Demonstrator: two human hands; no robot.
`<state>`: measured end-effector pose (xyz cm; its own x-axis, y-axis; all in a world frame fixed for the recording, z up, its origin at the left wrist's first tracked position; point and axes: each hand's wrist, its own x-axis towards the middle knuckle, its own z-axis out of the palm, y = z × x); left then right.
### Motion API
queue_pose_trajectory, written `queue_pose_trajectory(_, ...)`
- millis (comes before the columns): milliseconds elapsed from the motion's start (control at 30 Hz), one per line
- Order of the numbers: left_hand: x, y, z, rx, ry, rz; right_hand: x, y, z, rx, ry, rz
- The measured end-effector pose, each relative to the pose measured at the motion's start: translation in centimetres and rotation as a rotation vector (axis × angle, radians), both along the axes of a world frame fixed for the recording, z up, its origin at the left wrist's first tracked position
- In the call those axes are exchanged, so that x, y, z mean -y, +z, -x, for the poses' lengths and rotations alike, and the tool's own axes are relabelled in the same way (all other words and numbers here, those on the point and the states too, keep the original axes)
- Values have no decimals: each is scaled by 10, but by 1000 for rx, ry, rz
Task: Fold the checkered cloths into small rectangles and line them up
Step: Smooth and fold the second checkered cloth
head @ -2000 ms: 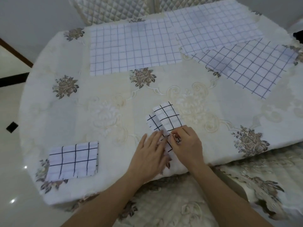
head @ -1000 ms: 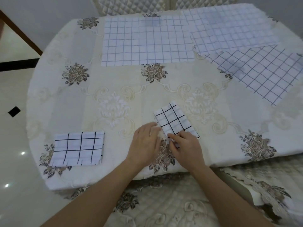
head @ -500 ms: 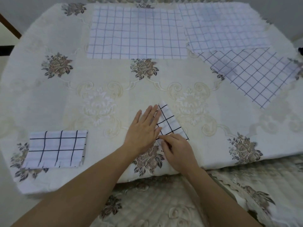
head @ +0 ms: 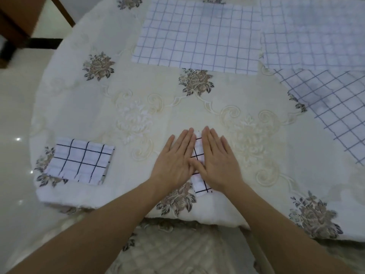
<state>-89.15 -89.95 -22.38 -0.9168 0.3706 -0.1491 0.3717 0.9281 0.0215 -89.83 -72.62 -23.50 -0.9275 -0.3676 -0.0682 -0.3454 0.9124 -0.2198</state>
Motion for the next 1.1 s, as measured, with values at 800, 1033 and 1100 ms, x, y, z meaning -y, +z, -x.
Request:
queue_pose_trajectory(800,-24,4,-64,85,127,38,-24,8,1,-11,-4,-40)
queue_pose_trajectory(1033,-22,1,-64,66,131,11,-24,1,-36,8,204,-43)
queue_pose_trajectory(1100,-23,2,-64,83,139,-6,-43,-1,-38,22,190,-58)
